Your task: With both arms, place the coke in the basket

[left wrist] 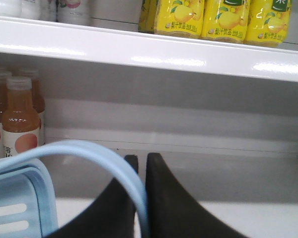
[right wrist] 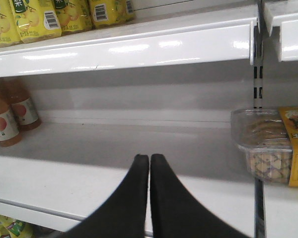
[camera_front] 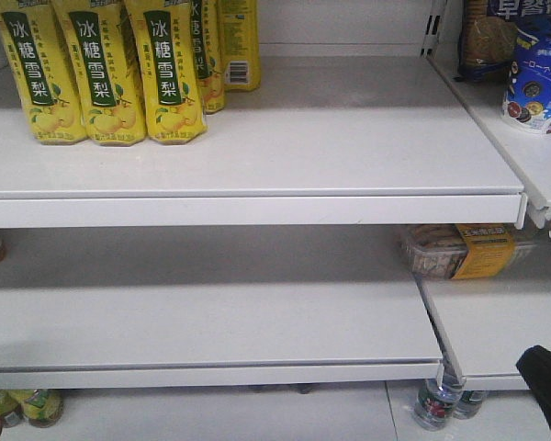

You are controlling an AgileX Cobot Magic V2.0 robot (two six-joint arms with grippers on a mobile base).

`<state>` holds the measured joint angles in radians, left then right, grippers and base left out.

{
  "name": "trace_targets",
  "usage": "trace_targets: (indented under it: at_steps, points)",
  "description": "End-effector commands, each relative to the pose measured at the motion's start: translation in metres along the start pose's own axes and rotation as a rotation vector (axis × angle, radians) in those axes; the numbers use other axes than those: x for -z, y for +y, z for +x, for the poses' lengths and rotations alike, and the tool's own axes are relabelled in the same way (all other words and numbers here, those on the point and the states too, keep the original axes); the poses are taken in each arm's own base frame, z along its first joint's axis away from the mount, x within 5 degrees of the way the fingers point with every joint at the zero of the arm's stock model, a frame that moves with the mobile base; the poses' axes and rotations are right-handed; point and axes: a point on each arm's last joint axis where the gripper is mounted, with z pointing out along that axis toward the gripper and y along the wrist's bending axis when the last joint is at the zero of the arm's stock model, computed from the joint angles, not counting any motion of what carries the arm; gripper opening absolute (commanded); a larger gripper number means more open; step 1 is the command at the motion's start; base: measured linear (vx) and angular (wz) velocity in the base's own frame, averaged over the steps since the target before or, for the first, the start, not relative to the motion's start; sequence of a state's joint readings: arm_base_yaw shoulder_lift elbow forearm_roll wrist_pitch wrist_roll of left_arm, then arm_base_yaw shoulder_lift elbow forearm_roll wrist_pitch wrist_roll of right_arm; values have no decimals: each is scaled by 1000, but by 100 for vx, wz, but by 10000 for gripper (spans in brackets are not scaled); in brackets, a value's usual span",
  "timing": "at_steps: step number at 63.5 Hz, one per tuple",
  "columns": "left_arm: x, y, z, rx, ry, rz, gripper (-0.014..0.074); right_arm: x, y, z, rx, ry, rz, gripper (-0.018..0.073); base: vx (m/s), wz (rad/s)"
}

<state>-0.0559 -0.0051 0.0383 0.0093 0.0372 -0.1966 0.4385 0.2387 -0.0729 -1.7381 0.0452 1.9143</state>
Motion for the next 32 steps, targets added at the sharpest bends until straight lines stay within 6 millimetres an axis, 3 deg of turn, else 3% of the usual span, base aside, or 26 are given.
trace_targets:
  at_steps: [1, 19, 26, 32]
  points:
    - [5, -5, -25, -80, -204, 35, -6, 0, 0, -10, 45, -32, 13, -5, 0, 0]
    - [5, -5, -25, -80, -204, 35, -6, 0, 0, -10, 20, -31, 14, -5, 0, 0]
    - [5, -5, -25, -80, -204, 35, -6, 0, -4, -10, -151, -30, 52, -5, 0, 0]
    - [5, -5, -25, -80, -204, 35, -6, 1, -10, -7, -415, -18, 119, -5, 0, 0]
